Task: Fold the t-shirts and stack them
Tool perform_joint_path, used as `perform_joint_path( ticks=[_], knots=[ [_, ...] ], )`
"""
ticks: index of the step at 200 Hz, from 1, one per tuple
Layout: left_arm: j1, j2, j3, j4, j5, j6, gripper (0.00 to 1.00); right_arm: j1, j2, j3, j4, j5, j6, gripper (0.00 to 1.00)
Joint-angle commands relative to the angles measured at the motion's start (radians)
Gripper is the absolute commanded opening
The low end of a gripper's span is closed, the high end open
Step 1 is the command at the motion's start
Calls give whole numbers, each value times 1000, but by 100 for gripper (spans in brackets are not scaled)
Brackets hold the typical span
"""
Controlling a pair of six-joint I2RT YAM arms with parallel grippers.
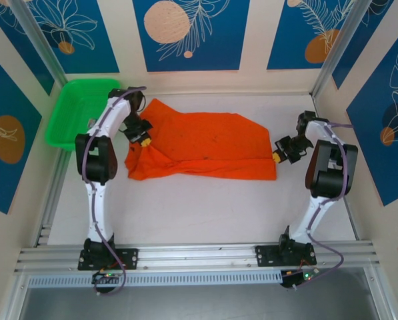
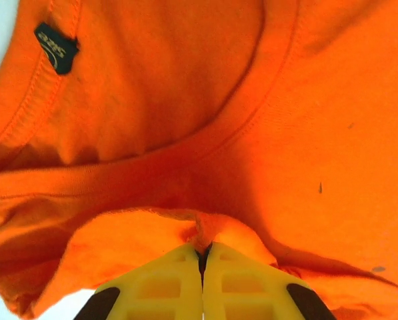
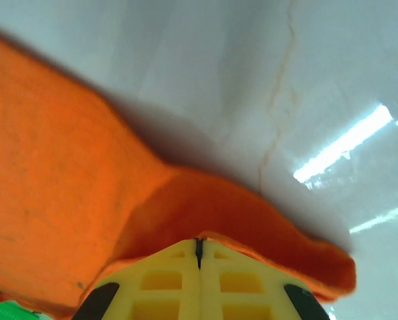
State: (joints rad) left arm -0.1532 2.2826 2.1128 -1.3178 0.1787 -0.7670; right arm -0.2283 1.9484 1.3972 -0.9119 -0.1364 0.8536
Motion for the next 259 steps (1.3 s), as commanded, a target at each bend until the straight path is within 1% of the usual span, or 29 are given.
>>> perform_joint_path(
  ticks=[1, 7, 11, 14, 18, 27, 32, 36, 47, 54, 62, 78, 95, 108, 117, 136, 165, 179, 194, 207, 240, 254, 259],
  knots=[
    [43, 1, 66, -27, -27, -43, 8, -6, 55, 75, -44, -36, 34, 13],
    [52, -3, 78, -20, -29, -50, 10, -8, 65, 94, -48, -41, 37, 25],
    [59, -5, 86, -18, -31, -57, 16, -8, 71, 106, -54, -42, 37, 31],
    [65, -6, 95, -16, -31, -59, 24, -8, 74, 115, -59, -42, 37, 35],
    [71, -9, 104, -12, -32, -63, 27, -8, 78, 127, -66, -42, 37, 39],
    [79, -25, 117, 0, -38, -61, 28, -6, 75, 143, -68, -39, 31, 43],
    [79, -35, 120, 3, -47, -59, 32, -5, 68, 145, -70, -35, 30, 43],
    [81, -46, 121, 5, -52, -58, 37, -3, 59, 144, -69, -31, 31, 45],
    [77, -84, 94, 8, -63, -49, 59, 3, 29, 125, -57, -25, 24, 48],
    [77, -117, 54, 10, -67, -46, 64, 11, 1, 102, -44, -22, 19, 50],
    [75, -174, -30, 34, -64, -45, 65, 22, -36, 65, -18, -28, 11, 51],
    [80, -316, -275, 127, -33, -44, 65, 47, -128, -49, 49, -44, -3, 52],
    [96, -449, -531, 245, 71, -47, 65, 78, -217, -178, 121, -86, -16, 52],
    [114, -523, -697, 328, 155, -57, 65, 100, -260, -244, 140, -93, -25, 52],
    [127, -560, -784, 375, 206, -59, 65, 110, -273, -274, 138, -90, -32, 51],
    [156, -622, -921, 415, 237, -58, 67, 109, -288, -326, 133, -77, -35, 49],
    [188, -699, -1056, 468, 224, -78, 69, 122, -310, -388, 170, -91, -29, 47],
    [187, -705, -1113, 541, 240, -119, 69, 127, -302, -398, 178, -87, -29, 47],
    [189, -689, -1135, 611, 239, -149, 66, 128, -289, -402, 190, -88, -23, 47],
    [188, -668, -1128, 659, 234, -146, 64, 129, -279, -402, 195, -84, -20, 46],
    [190, -615, -1105, 703, 202, -108, 55, 129, -258, -402, 215, -80, -21, 46],
    [190, -595, -1114, 735, 200, -107, 47, 129, -249, -403, 225, -77, -18, 45],
    [190, -588, -1118, 747, 202, -107, 42, 129, -244, -403, 229, -77, -15, 45]
  ],
)
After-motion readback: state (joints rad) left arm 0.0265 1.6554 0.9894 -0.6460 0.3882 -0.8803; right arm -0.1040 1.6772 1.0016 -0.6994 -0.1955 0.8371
